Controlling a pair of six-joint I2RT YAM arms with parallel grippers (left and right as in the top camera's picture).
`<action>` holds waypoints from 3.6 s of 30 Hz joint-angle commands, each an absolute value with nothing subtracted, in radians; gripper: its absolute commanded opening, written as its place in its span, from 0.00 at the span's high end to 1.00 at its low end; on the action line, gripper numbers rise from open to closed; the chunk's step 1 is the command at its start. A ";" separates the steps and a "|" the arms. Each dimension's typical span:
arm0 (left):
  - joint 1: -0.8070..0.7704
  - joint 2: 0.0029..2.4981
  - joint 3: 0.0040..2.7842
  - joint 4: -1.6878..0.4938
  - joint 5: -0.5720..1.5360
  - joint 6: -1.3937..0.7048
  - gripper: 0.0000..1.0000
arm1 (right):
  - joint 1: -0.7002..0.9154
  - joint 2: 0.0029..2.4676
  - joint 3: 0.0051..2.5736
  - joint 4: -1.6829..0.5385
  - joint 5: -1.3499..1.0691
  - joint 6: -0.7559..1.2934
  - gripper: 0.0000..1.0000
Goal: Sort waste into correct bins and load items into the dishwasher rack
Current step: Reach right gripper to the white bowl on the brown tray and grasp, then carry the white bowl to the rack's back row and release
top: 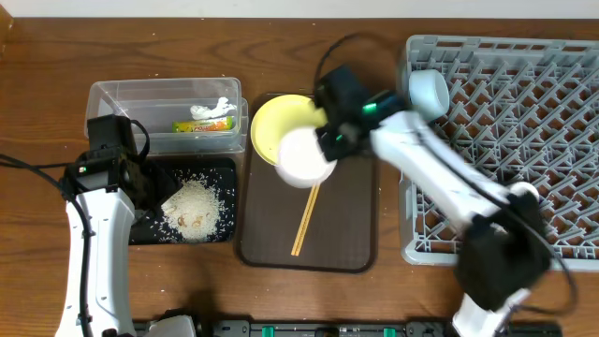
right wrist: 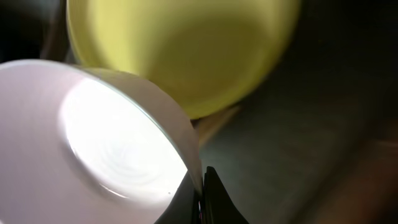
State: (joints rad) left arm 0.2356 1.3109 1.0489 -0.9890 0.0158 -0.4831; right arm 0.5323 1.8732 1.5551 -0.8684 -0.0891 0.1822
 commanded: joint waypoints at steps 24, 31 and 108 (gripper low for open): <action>0.240 1.307 1.050 -0.994 0.012 -0.495 0.29 | 0.037 1.761 1.569 -0.390 0.942 -0.079 0.99; 0.240 1.307 1.050 -0.994 0.012 -0.496 0.29 | -0.005 1.848 1.569 -0.319 0.930 -0.159 0.99; 0.240 1.307 1.050 -0.994 0.015 -0.495 0.28 | 0.064 2.135 1.554 -0.176 1.182 -0.244 0.99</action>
State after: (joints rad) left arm 0.2356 1.3109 1.0489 -0.9890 0.0196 -0.4942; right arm 0.0608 2.0956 1.5574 -0.1593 1.1534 -0.2279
